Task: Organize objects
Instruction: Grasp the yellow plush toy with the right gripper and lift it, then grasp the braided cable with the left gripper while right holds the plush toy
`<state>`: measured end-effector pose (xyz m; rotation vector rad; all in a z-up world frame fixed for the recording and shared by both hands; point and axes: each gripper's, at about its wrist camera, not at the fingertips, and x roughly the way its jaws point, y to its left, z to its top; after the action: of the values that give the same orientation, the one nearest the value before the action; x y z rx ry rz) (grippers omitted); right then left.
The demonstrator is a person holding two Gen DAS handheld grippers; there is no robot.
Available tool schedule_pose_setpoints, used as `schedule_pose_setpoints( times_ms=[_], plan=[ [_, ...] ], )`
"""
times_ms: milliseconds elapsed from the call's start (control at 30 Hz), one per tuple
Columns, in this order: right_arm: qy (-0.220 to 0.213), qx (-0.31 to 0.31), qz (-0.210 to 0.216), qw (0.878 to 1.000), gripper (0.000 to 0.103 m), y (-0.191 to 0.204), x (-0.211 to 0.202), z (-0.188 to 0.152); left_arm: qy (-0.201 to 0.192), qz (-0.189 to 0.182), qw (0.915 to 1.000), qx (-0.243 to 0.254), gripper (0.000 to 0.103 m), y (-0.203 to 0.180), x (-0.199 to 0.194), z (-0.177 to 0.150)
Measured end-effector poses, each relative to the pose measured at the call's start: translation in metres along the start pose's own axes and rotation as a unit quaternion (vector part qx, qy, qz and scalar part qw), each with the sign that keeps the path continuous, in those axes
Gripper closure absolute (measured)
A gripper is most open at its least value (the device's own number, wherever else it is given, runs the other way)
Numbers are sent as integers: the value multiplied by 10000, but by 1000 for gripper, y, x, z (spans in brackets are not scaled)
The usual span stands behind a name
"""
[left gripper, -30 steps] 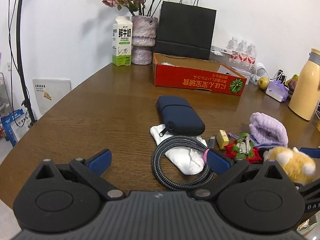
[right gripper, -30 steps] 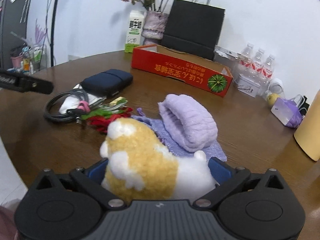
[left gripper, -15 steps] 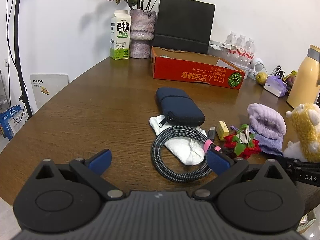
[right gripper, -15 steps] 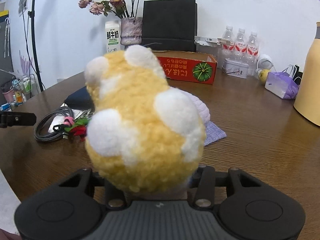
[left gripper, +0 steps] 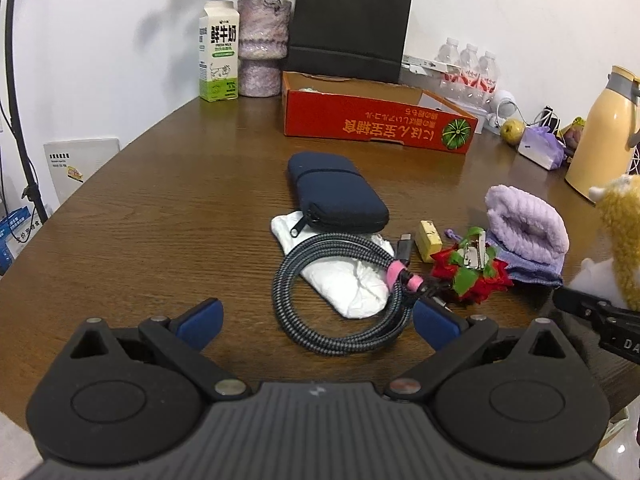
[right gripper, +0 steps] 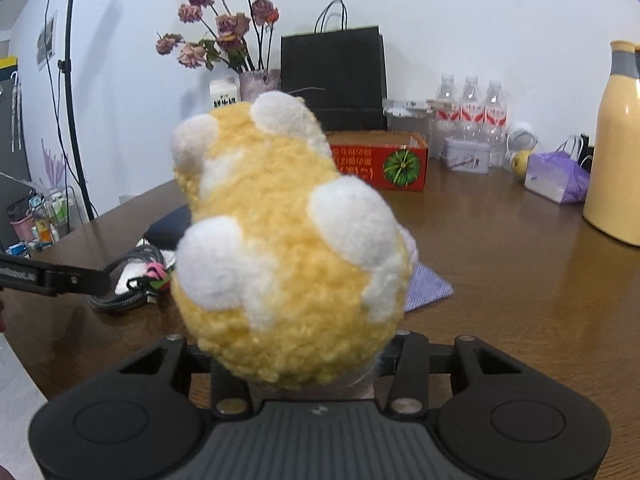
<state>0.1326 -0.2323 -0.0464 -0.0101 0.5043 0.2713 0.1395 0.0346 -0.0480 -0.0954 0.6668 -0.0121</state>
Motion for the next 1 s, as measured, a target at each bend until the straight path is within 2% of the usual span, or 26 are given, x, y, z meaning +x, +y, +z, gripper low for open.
schedule_pose_setpoints(
  times_ms=[400,667,900,1000],
  plan=[
    [-419,-10,-136,9990,61,-8,-11,9,370,-18,9993,62,0,-19,29,28],
    [-653,-26,-87,9978,61,-14,-14,20,613,153,9980,-17,0,-26,42,35],
    [-434,-144,-30,9989,61,-20,-8,15,912,105,9955,-217,0,-21,52,32],
    [-330,-109,-8,9994,61,-22,-5,9,894,147,9957,-197,0,-23,52,30]
  ],
)
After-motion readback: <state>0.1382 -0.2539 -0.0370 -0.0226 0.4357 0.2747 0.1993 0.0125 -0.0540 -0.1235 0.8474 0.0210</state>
